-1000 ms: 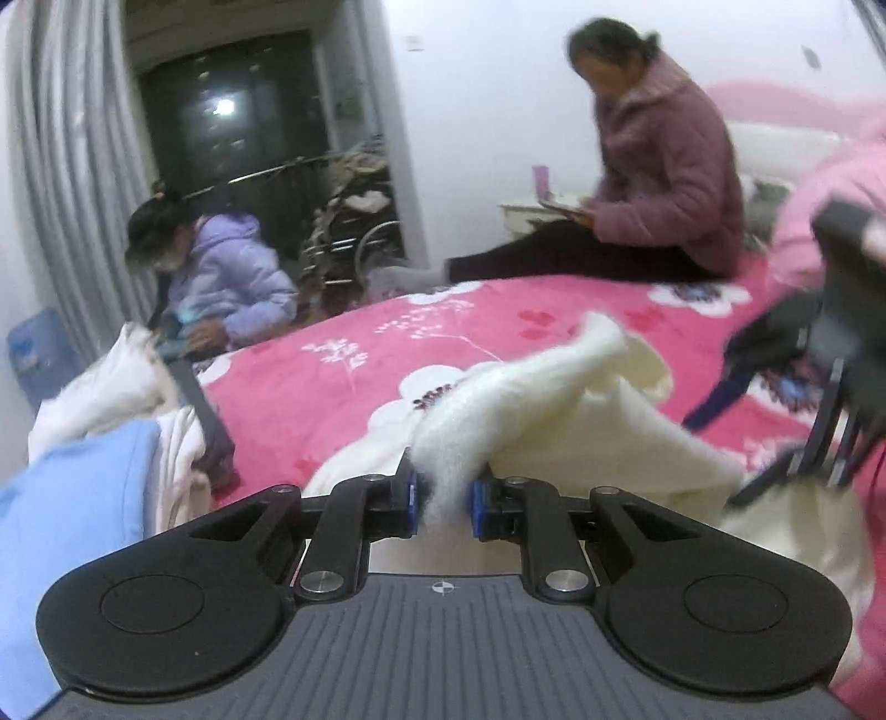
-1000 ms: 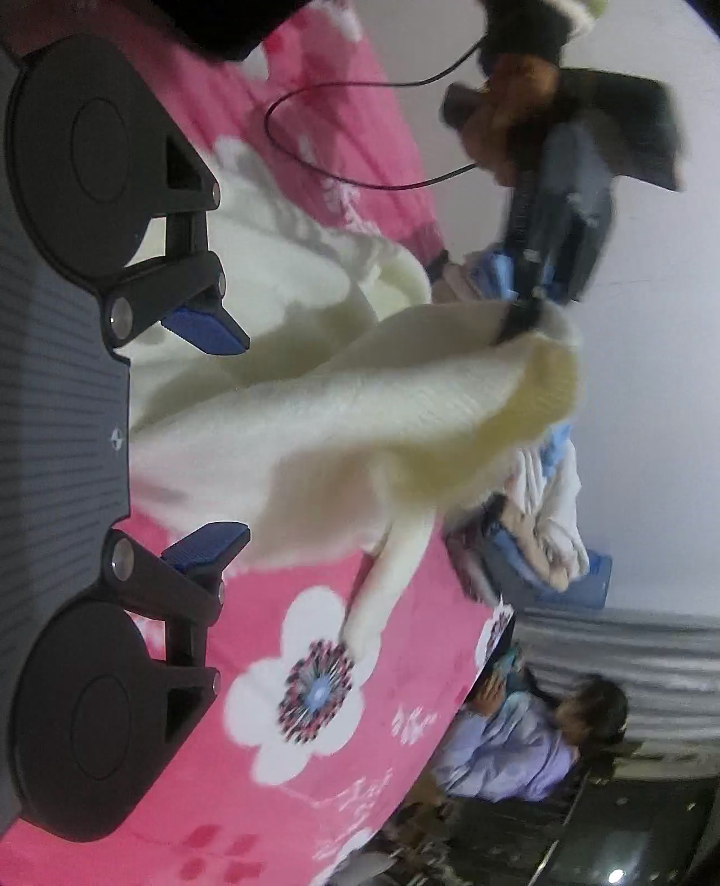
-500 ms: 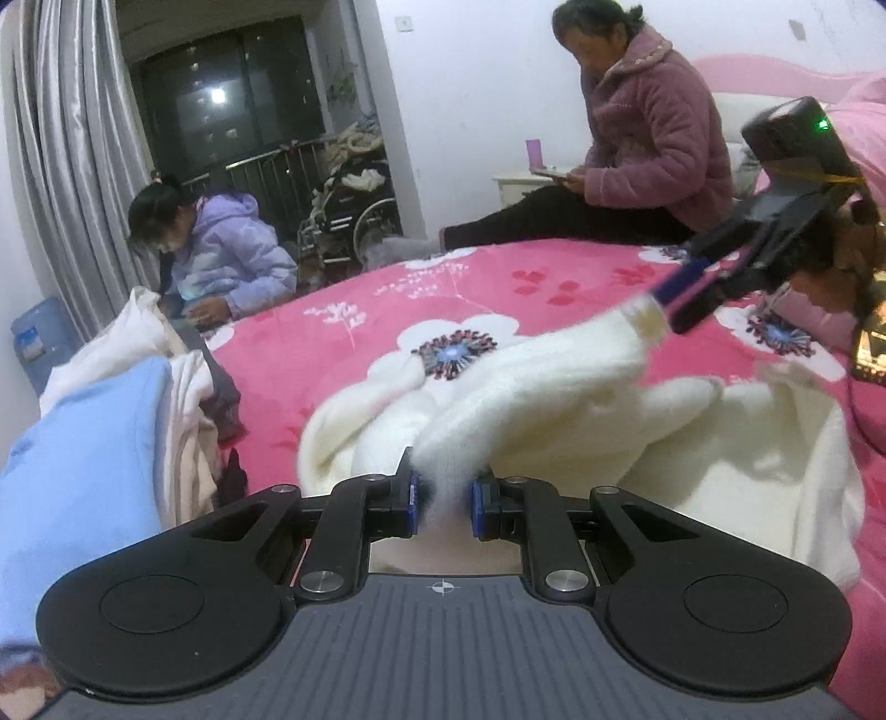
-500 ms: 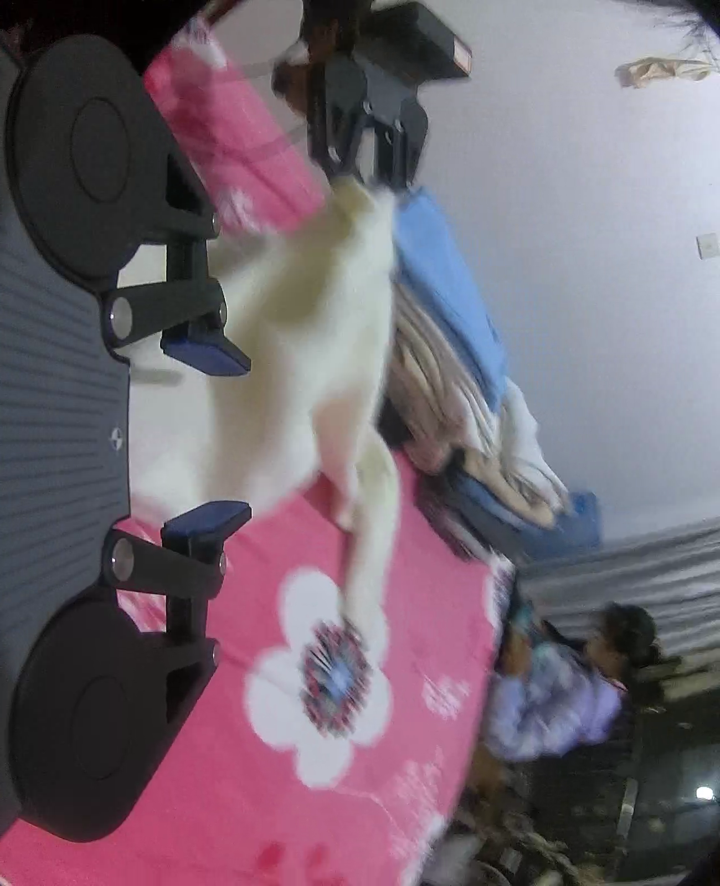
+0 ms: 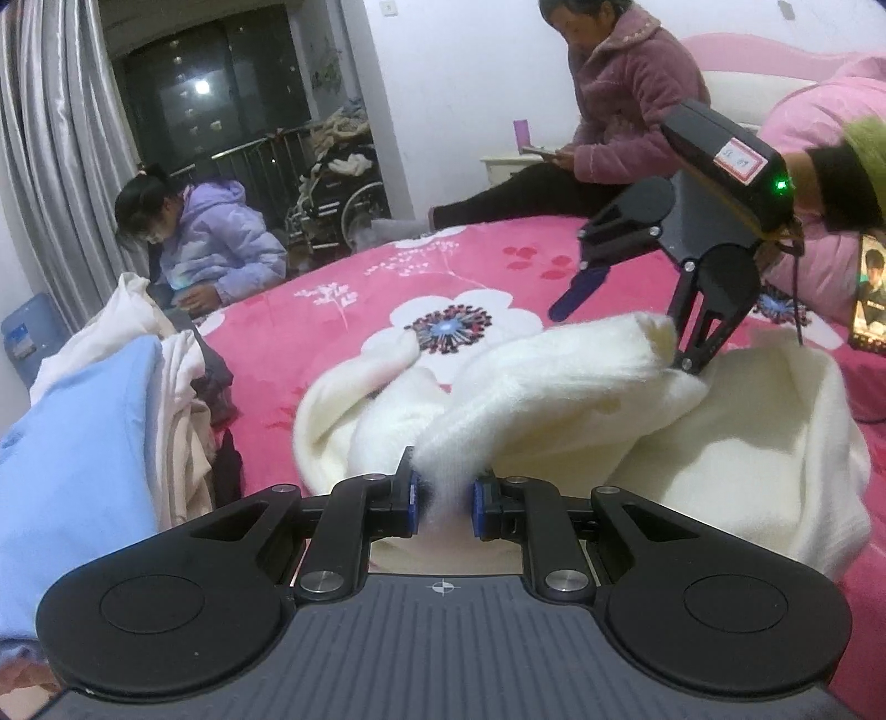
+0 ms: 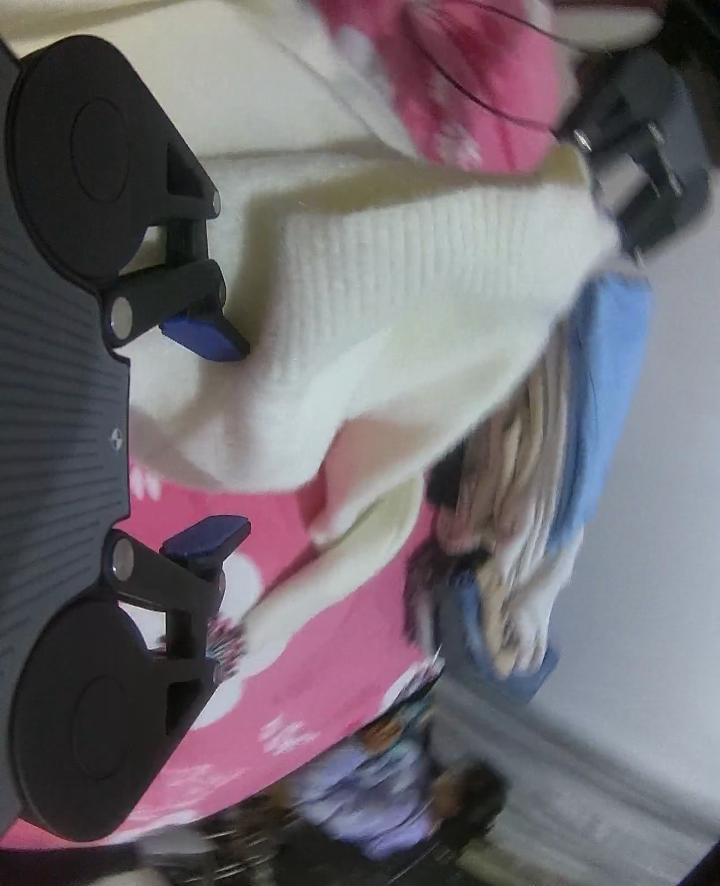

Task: Fold clothes

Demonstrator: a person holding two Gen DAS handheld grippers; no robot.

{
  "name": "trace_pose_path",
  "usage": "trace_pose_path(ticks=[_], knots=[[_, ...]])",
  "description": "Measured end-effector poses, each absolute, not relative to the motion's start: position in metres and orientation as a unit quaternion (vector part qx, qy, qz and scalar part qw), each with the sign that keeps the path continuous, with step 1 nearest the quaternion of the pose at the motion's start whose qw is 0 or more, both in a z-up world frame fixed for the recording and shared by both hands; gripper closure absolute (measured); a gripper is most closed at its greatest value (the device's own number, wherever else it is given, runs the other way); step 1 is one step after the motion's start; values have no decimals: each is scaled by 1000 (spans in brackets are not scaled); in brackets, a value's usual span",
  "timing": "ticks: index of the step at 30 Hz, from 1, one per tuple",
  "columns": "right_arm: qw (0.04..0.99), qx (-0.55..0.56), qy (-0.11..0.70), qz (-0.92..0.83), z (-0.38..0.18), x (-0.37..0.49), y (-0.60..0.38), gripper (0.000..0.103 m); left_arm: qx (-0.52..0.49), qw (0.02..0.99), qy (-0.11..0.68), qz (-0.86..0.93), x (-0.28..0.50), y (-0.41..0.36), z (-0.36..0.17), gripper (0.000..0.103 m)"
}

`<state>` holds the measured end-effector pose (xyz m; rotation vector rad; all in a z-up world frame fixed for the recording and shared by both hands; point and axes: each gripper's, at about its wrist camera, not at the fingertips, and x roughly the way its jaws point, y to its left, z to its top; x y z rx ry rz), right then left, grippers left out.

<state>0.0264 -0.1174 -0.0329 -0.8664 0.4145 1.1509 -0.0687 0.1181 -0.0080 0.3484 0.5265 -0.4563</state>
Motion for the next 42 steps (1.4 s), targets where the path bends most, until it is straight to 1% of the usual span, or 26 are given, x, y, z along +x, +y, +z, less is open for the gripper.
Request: trace_pose_path(ticks=[3, 9, 11, 12, 15, 17, 18, 19, 21, 24, 27, 31, 35, 39, 42], knots=[[703, -430, 168, 540, -36, 28, -109, 36, 176, 922, 262, -225, -69, 119, -12, 86], [615, -549, 64, 563, -31, 0, -103, 36, 183, 916, 272, -231, -70, 123, -19, 86], [593, -560, 39, 577, -31, -10, -98, 36, 180, 915, 276, -231, -69, 124, -20, 85], [583, -563, 35, 585, -33, -12, -94, 36, 179, 915, 278, -231, -68, 125, -20, 85], [573, -560, 64, 595, -45, -7, -83, 37, 178, 913, 284, -233, -65, 124, -23, 85], [594, -527, 106, 599, -45, 4, -82, 47, 177, 914, 283, -233, -64, 124, -25, 85], [610, -500, 133, 600, -43, 10, -83, 58, 173, 915, 283, -232, -63, 124, -25, 86], [631, -474, 149, 595, -40, 13, -87, 79, 167, 916, 283, -231, -63, 125, -25, 86], [681, -422, 165, 576, -33, 15, -100, 86, 155, 919, 282, -228, -61, 127, -24, 86], [776, -318, 182, 514, -16, 10, -127, 88, 148, 925, 268, -224, -59, 125, -20, 86], [855, -219, 187, 432, 0, -3, -152, 89, 142, 936, 233, -220, -59, 117, -9, 87], [919, -157, 162, 323, 24, -32, -168, 89, 97, 960, 174, -199, -52, 102, 20, 89], [947, -99, 134, 274, 75, -45, -185, 90, 31, 973, 114, -197, -44, 92, 74, 89], [965, -72, 61, 246, 143, -66, -206, 90, 5, 977, 33, -211, -54, 89, 142, 89], [971, -64, -3, 229, 191, -87, -215, 90, 12, 974, -38, -222, -74, 84, 192, 89]])
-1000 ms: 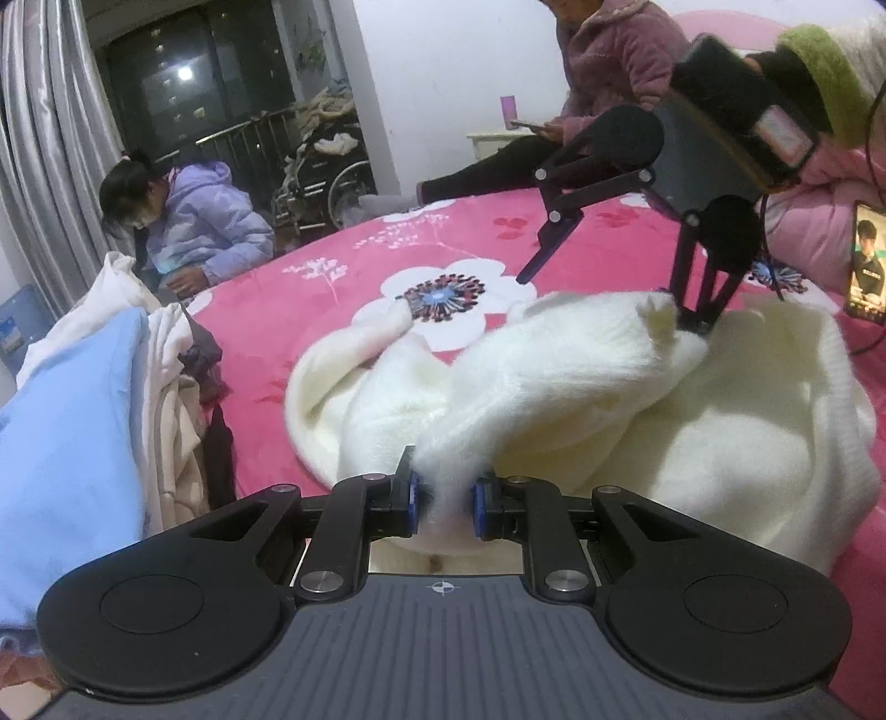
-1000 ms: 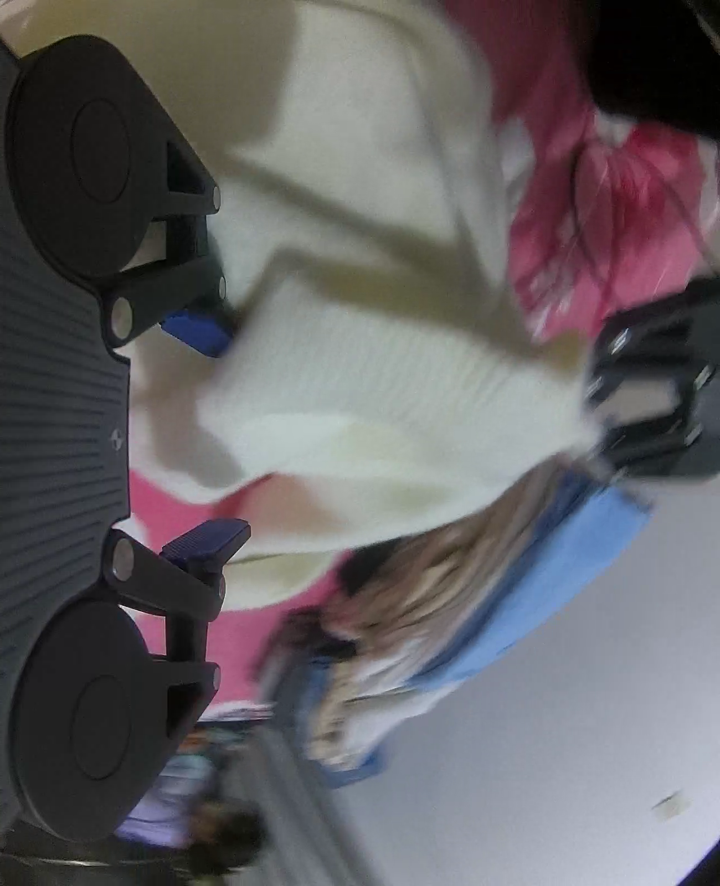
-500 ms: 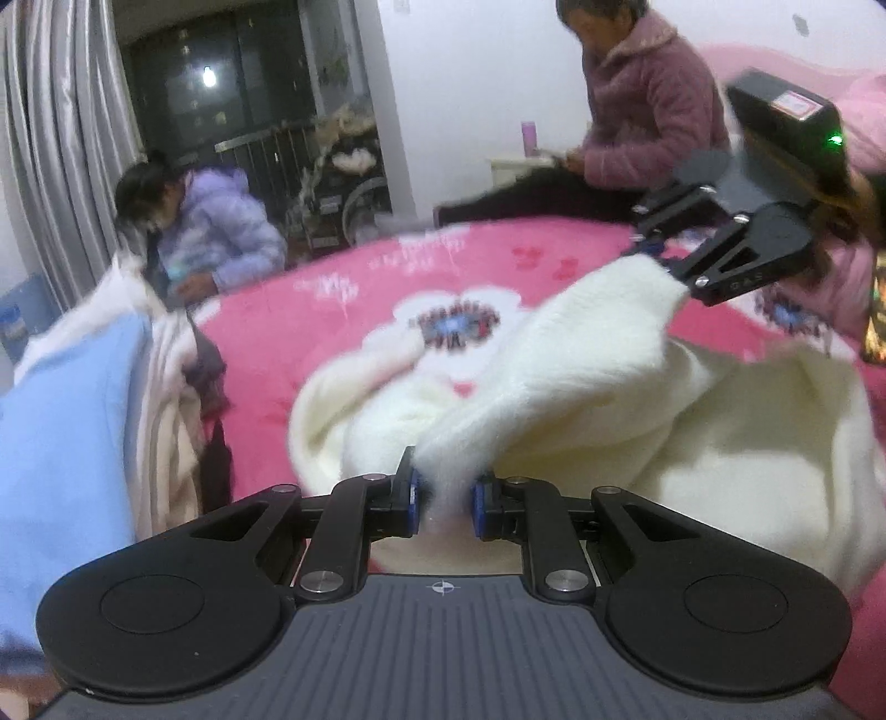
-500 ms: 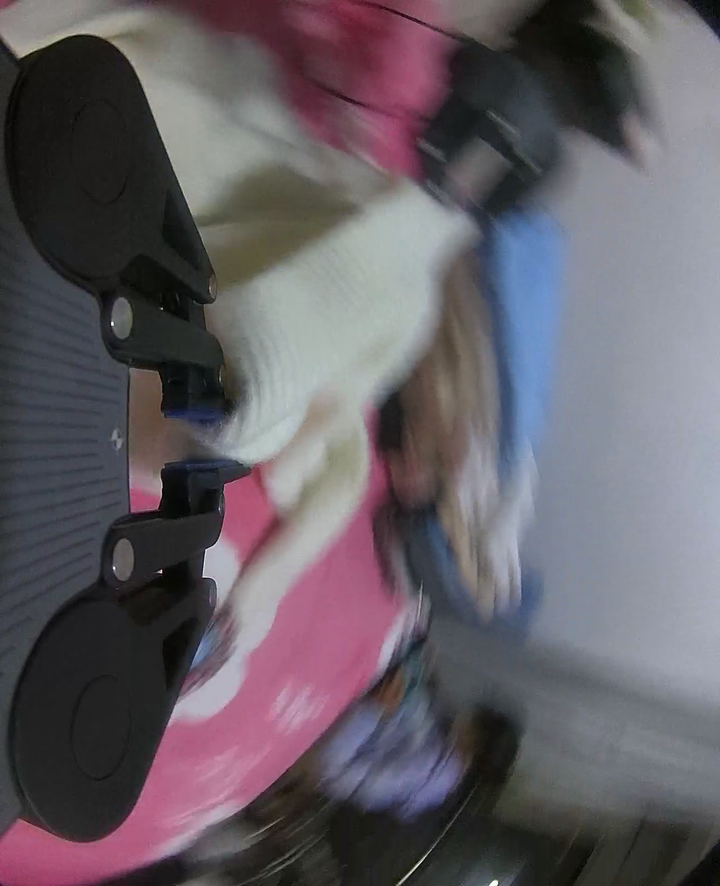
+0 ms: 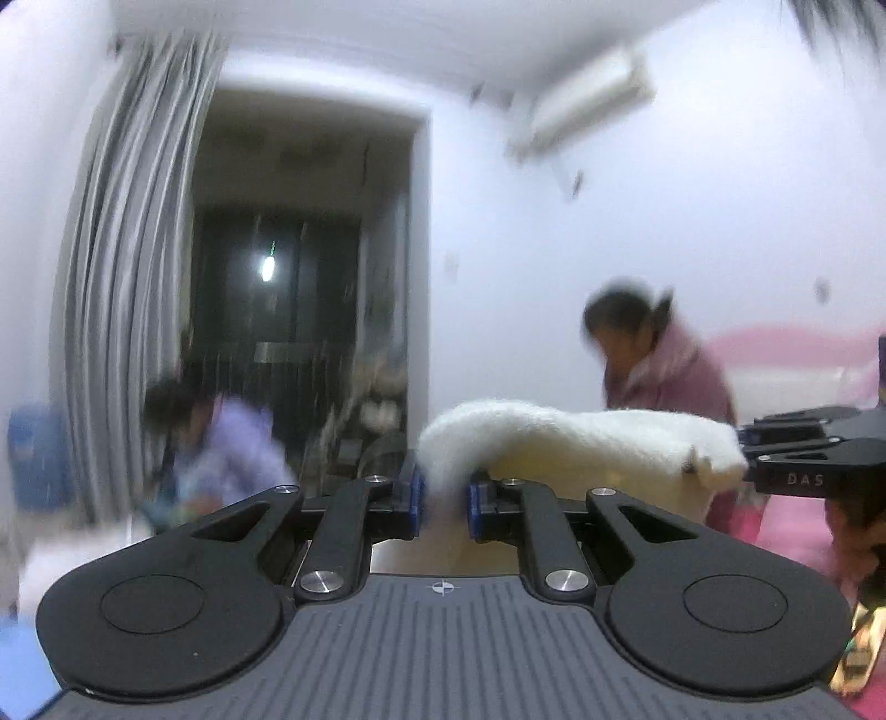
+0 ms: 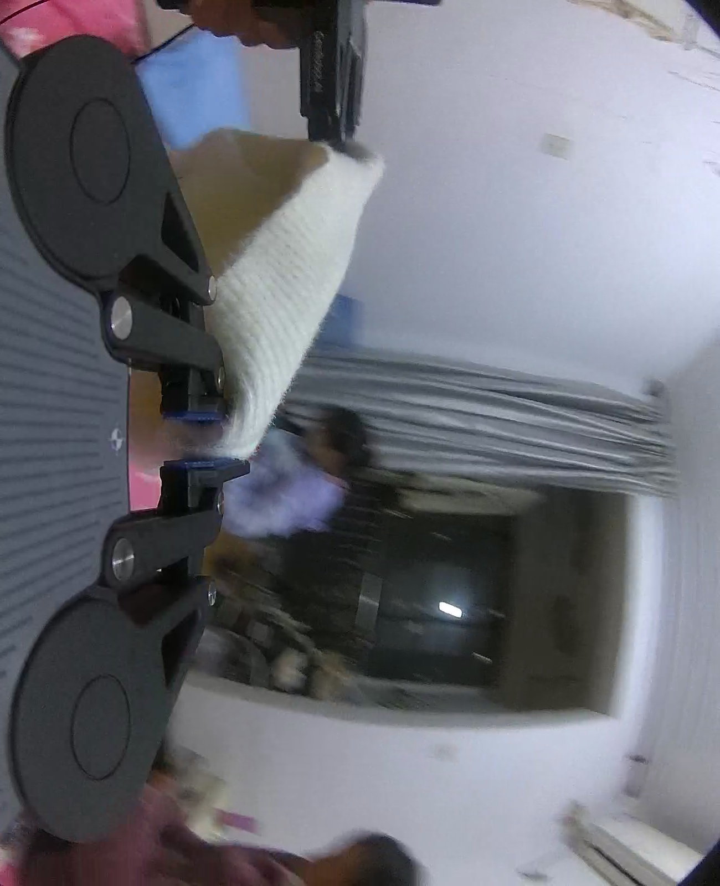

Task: Fold clothes

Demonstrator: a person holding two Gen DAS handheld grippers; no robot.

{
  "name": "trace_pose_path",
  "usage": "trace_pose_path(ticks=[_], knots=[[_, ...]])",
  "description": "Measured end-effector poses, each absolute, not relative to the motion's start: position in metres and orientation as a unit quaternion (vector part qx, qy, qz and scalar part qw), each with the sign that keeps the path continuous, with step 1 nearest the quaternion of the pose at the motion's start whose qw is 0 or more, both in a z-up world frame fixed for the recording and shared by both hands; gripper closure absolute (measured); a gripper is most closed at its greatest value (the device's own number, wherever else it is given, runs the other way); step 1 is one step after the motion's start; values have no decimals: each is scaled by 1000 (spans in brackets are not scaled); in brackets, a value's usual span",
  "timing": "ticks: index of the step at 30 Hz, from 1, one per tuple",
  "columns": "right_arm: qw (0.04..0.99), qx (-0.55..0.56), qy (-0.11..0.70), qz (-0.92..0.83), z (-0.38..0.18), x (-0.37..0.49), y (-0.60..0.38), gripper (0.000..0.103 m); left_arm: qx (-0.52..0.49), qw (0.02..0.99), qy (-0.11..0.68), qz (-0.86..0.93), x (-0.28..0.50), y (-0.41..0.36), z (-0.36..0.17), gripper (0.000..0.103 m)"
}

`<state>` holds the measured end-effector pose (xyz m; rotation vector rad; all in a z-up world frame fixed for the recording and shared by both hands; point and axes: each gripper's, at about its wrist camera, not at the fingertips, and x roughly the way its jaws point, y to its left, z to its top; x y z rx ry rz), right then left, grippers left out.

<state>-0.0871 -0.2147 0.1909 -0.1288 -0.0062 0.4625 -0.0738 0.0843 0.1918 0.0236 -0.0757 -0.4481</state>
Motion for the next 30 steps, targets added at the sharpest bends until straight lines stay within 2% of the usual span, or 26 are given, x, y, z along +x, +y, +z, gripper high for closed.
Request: trace_pose_path(ticks=[6, 15, 20, 24, 30], knots=[[970, -51, -104, 212, 270, -127, -237, 89, 49, 961, -117, -247, -118, 70, 257, 89], [962, -57, -163, 213, 317, -179, -255, 89, 30, 950, -153, -272, -153, 72, 310, 89], [959, -40, -151, 236, 334, -206, -268, 89, 10, 941, -150, -302, -160, 76, 322, 89], [962, -38, -128, 237, 336, -211, -270, 89, -39, 935, -104, -336, -145, 83, 325, 89], [972, -29, -54, 225, 298, -159, -266, 89, -69, 943, -27, -326, -87, 77, 281, 89]])
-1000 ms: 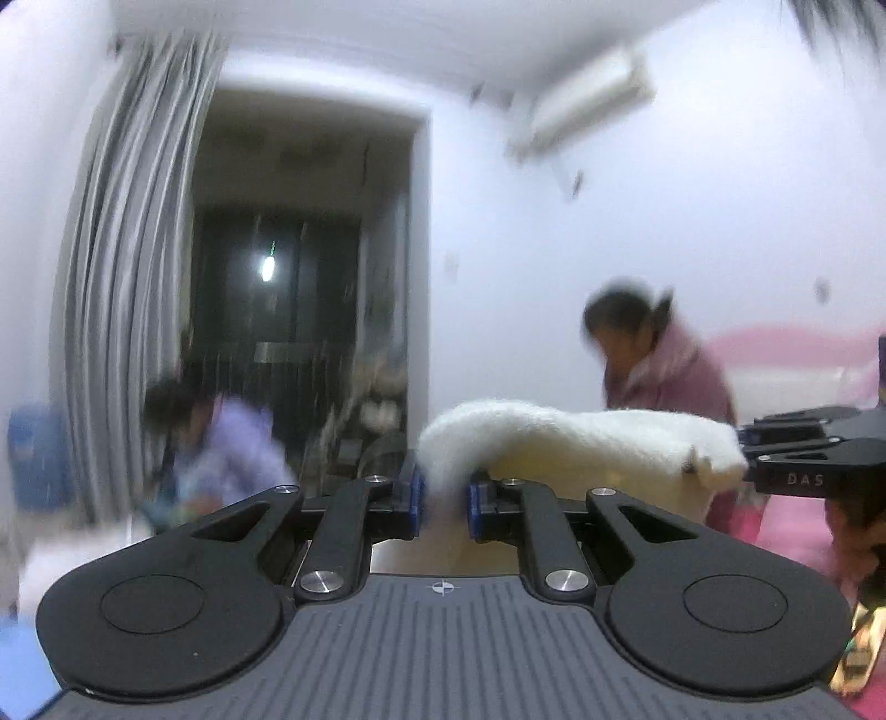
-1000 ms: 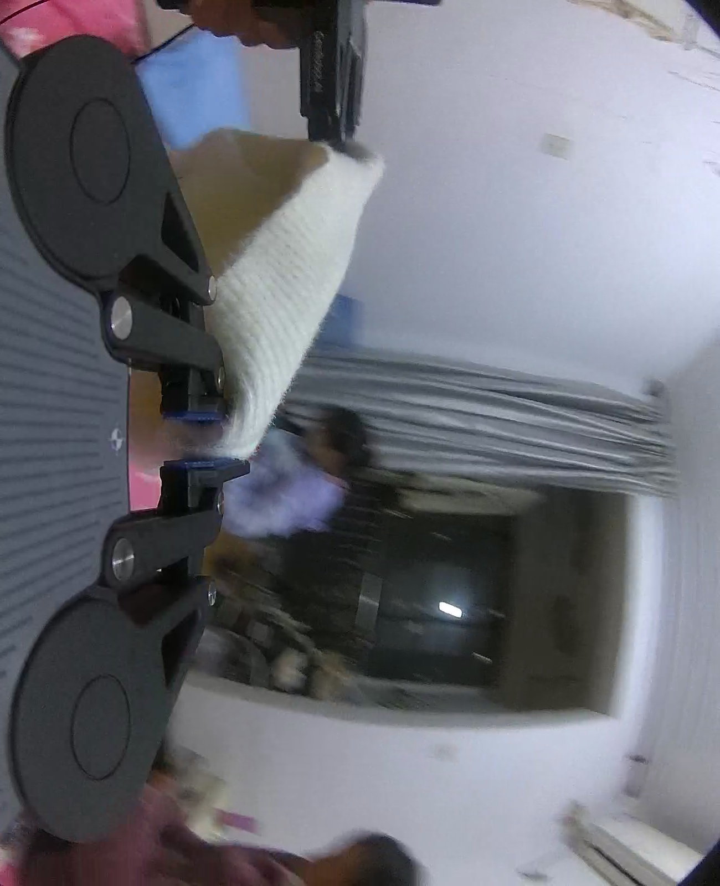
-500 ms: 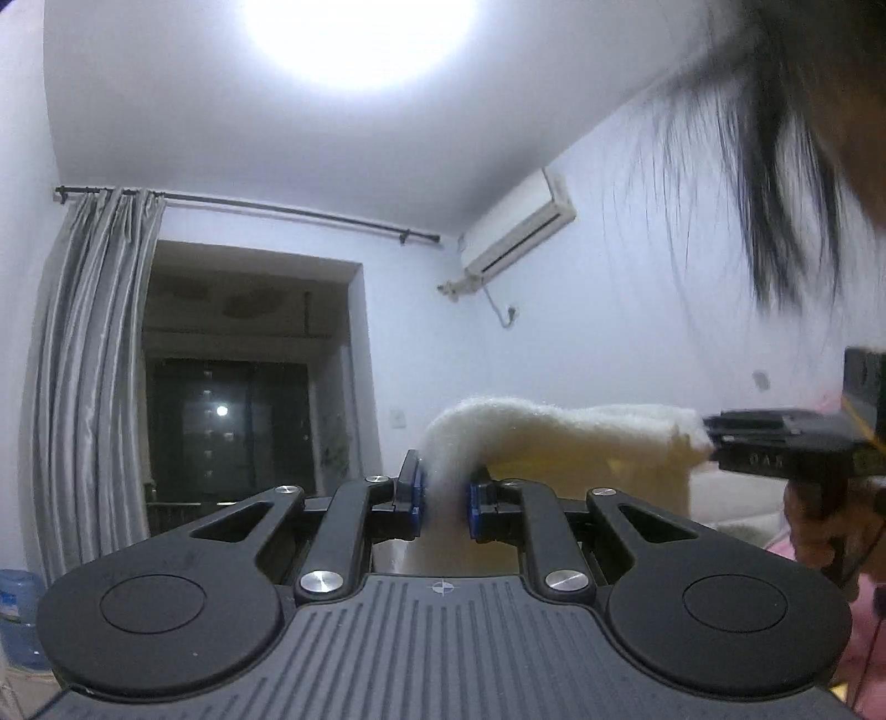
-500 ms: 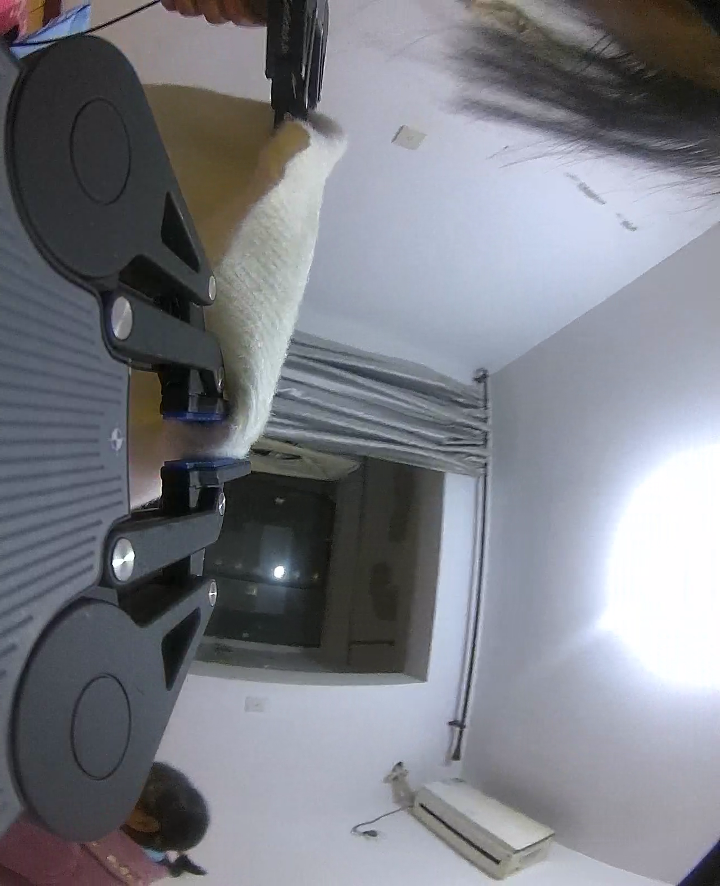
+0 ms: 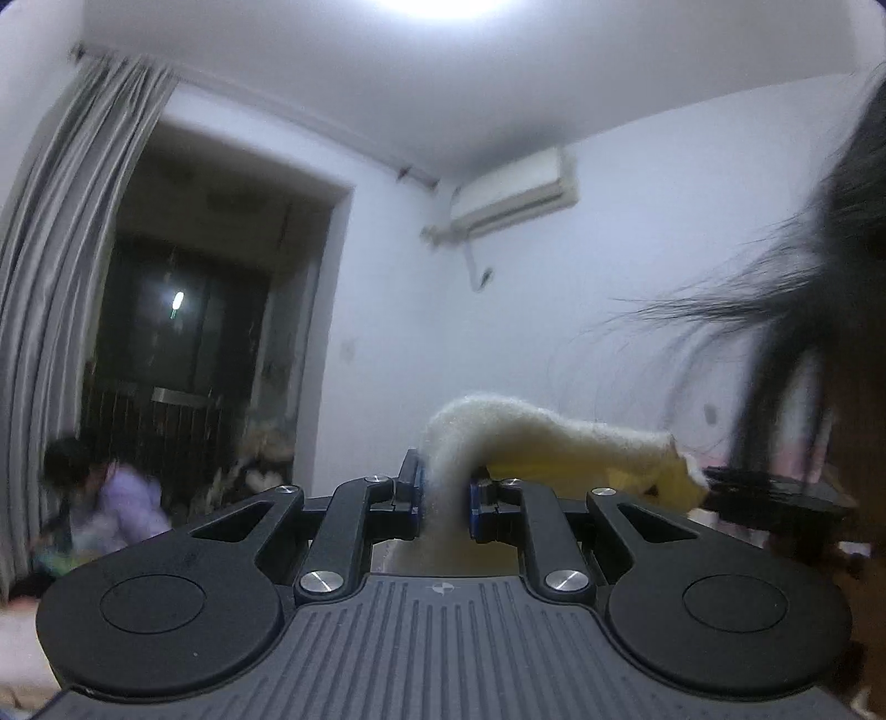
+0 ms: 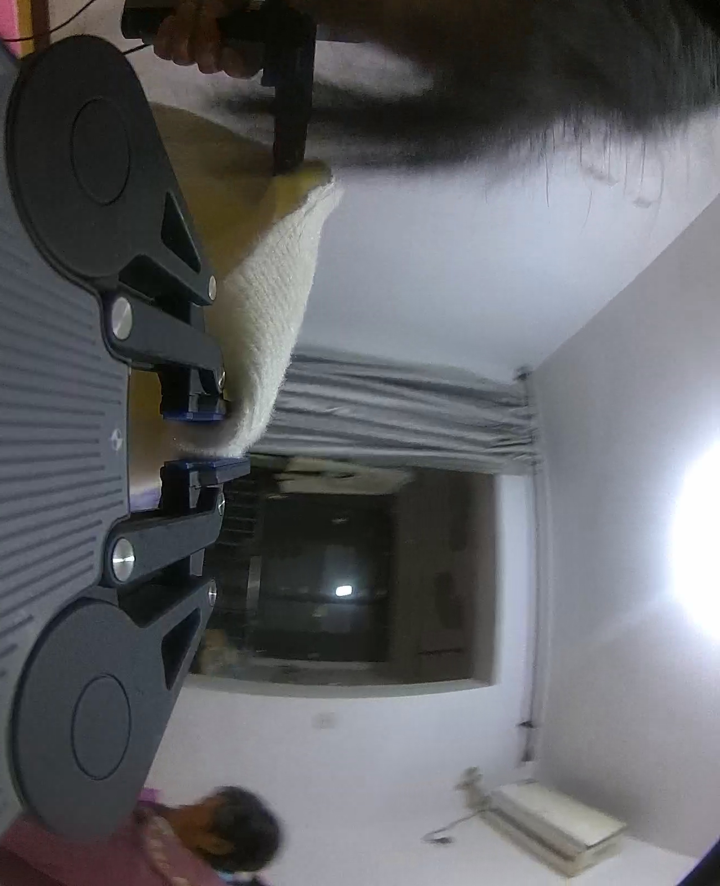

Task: Fold clothes

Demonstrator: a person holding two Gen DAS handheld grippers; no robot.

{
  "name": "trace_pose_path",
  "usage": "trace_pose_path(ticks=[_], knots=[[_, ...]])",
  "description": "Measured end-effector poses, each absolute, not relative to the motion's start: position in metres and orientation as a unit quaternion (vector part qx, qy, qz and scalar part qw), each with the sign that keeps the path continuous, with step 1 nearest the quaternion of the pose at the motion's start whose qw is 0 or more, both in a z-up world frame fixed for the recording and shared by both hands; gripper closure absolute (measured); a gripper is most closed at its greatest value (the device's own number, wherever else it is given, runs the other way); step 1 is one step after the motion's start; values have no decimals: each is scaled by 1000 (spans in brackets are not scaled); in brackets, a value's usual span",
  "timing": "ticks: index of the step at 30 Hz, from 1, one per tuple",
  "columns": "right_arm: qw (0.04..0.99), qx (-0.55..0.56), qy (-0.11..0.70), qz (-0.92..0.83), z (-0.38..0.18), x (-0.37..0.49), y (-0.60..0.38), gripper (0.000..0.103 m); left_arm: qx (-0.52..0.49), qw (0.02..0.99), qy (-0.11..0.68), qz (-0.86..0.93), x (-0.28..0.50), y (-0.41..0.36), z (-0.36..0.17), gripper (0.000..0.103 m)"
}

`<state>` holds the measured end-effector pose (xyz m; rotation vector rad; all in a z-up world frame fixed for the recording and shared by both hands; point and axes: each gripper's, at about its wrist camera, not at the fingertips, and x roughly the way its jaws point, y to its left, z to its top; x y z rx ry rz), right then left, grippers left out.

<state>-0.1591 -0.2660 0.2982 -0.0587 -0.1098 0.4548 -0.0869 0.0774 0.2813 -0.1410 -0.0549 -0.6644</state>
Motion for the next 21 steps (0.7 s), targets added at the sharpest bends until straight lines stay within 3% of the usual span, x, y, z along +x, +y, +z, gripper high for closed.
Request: trace_pose_path(ticks=[10, 12, 13, 15, 17, 19, 21], knots=[[971, -90, 147, 167, 171, 60, -232, 89, -49, 955, 163, -241, 127, 41, 153, 88], [961, -90, 215, 149, 117, 113, -228, 84, -21, 952, 213, -217, 178, 33, 110, 81], [955, -83, 254, 129, 83, 140, -230, 79, -11, 948, 245, -202, 202, 30, 82, 72], [937, -68, 332, 90, 14, 195, -233, 68, 3, 935, 318, -154, 243, 26, 23, 68], [912, -51, 405, 47, -48, 239, -239, 68, -5, 912, 394, -110, 265, 30, -32, 67], [898, -48, 437, 19, -86, 246, -249, 68, -16, 891, 448, -75, 281, 37, -76, 66], [906, -29, 421, 24, -92, 236, -262, 65, -42, 897, 434, -78, 274, 52, -80, 60]])
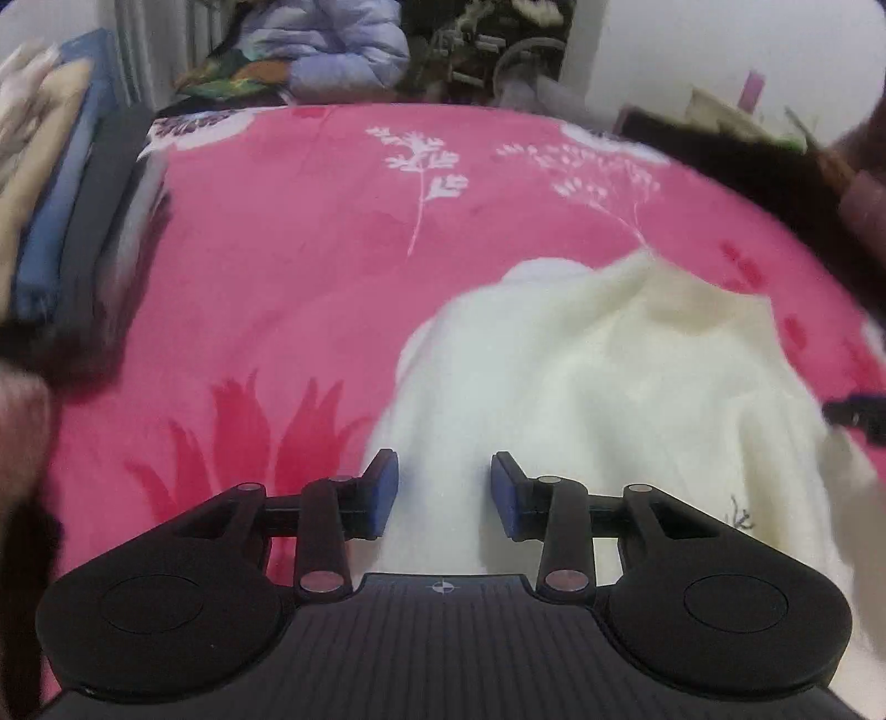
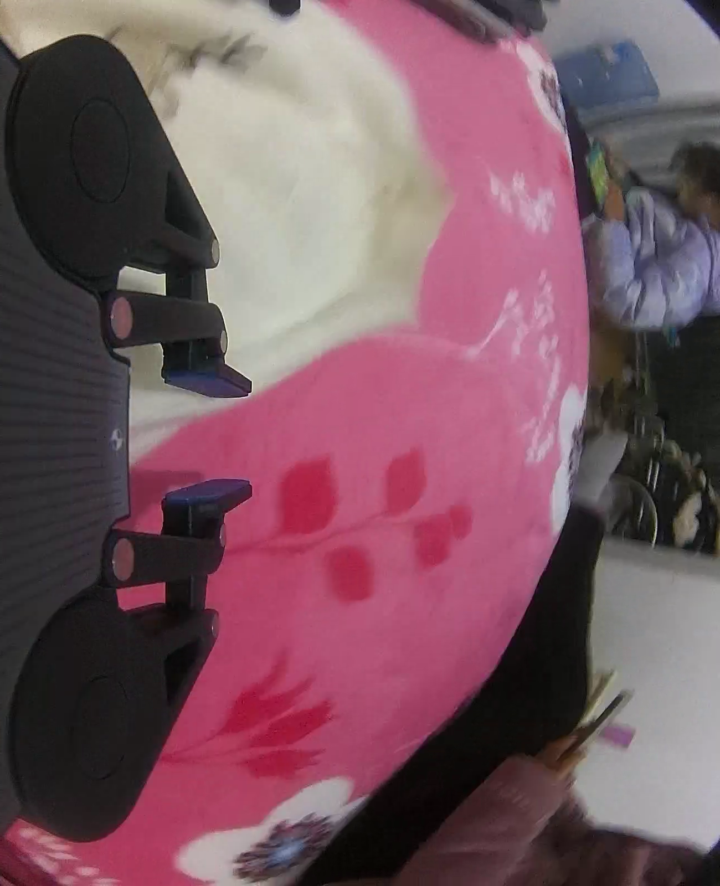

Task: Fold clothes

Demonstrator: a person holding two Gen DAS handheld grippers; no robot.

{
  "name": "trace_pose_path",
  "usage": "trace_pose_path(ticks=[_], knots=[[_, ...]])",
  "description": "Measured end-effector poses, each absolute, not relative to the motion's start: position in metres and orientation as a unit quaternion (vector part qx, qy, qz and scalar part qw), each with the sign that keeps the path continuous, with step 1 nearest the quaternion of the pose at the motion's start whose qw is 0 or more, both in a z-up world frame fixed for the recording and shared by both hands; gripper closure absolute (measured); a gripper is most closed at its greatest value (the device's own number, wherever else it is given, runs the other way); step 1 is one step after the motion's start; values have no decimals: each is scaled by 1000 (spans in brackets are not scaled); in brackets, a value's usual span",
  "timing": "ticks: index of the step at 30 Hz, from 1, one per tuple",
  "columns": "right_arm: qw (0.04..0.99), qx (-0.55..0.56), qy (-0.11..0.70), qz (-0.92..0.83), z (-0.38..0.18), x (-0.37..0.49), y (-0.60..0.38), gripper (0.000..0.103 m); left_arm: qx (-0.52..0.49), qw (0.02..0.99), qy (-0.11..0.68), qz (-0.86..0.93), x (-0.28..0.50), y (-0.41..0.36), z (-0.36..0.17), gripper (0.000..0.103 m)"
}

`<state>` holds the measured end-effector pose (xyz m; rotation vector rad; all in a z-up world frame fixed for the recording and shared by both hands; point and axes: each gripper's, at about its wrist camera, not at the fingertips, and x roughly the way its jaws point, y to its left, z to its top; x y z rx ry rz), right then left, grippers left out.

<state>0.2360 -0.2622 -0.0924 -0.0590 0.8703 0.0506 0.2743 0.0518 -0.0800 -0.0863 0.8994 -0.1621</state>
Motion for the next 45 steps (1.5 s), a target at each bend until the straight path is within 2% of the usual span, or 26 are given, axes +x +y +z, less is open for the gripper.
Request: trace_pose_path(ticks=[1, 3, 6, 10, 14, 17, 20, 23, 28, 31, 33, 36, 37, 38, 39, 40, 45], knots=[[910, -16, 413, 31, -88, 233, -269, 60, -54, 897, 430, -81, 271, 59, -77, 54], [916, 1, 400, 40, -67, 229, -283, 58, -75, 898, 424, -87, 267, 73, -66, 53], [923, 41, 377, 56, -39, 208, -307, 48, -107, 902, 404, -110, 251, 93, -36, 50], [917, 90, 373, 108, -6, 167, -322, 48, -153, 903, 374, -148, 207, 125, 11, 46], [906, 73, 378, 176, 16, 119, -308, 47, -174, 922, 317, -140, 141, 175, 71, 44], [892, 39, 384, 236, 28, 86, -286, 44, -151, 943, 275, -113, 97, 213, 120, 35], [862, -5, 399, 311, 32, 49, -255, 40, -83, 944, 306, -88, 71, 219, 134, 34], [830, -43, 407, 380, 29, 11, -220, 39, -58, 921, 367, -116, 37, 210, 104, 33], [784, -126, 403, 454, -6, -48, -147, 39, -64, 866, 462, -180, -6, 165, -2, 34], [750, -224, 379, 494, -34, -86, -100, 38, -86, 833, 514, -186, -18, 148, -52, 35], [742, -303, 336, 495, -54, -110, -74, 37, -93, 818, 534, -193, -25, 141, -72, 36], [739, -357, 322, 472, -81, -118, -54, 38, -90, 812, 538, -209, -37, 140, -80, 35], [738, -364, 329, 464, -87, -116, -52, 51, -89, 810, 538, -216, -40, 140, -82, 36], [741, -362, 335, 455, -90, -113, -53, 58, -89, 809, 538, -222, -45, 142, -83, 35], [750, -345, 345, 447, -86, -107, -57, 78, -89, 807, 537, -228, -49, 145, -84, 35], [759, -325, 356, 439, -80, -100, -62, 92, -88, 806, 536, -235, -53, 146, -83, 35], [805, -104, 430, 397, -42, -50, -120, 93, -88, 805, 522, -268, -60, 145, -86, 35]])
